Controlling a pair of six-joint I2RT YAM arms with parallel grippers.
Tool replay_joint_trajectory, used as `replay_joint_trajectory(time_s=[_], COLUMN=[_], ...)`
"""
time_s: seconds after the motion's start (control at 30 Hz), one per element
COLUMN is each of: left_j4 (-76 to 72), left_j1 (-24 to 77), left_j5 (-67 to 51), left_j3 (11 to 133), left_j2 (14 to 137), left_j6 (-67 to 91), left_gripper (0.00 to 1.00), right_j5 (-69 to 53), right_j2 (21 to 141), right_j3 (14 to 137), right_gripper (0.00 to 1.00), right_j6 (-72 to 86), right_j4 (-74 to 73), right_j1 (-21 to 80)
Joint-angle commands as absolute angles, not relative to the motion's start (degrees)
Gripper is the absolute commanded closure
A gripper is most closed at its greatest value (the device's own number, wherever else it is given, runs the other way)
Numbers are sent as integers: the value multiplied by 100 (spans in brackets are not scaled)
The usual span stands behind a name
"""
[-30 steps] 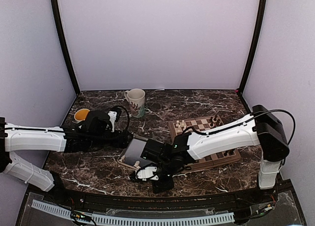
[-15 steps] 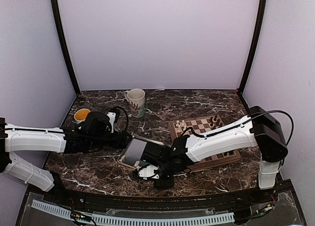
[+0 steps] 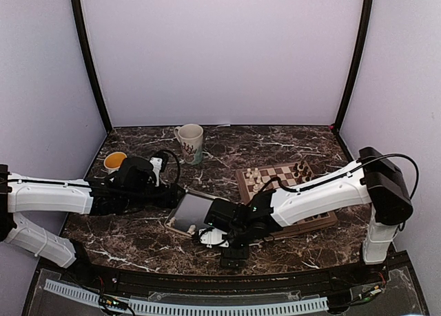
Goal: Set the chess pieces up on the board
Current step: Pick up the bishop from the corner of the board.
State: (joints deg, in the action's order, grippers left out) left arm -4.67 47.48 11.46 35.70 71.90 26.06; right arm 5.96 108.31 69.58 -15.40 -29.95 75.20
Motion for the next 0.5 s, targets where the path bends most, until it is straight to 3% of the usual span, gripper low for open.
replay_joint_trajectory(time_s=[0.0,0.17,0.47], left_j4=[-606,-608,-580], left_j1=[4755,4755,4755], left_j5=[1112,1099,1008], left_j3=[3478,3483,3530], left_j2=[7206,7234,7301], left_j6=[2662,2660,2620], left_gripper=[20,20,20], right_j5=[57,-716,-994], right_j2=[10785,11055,11011], right_j3=[6891,7117,7211], right_gripper=[0,0,0], right_j6=[-1348,-1277,-1340], right_j4=[-3067,-3382,-3511], right_j1=[7204,6881,6836])
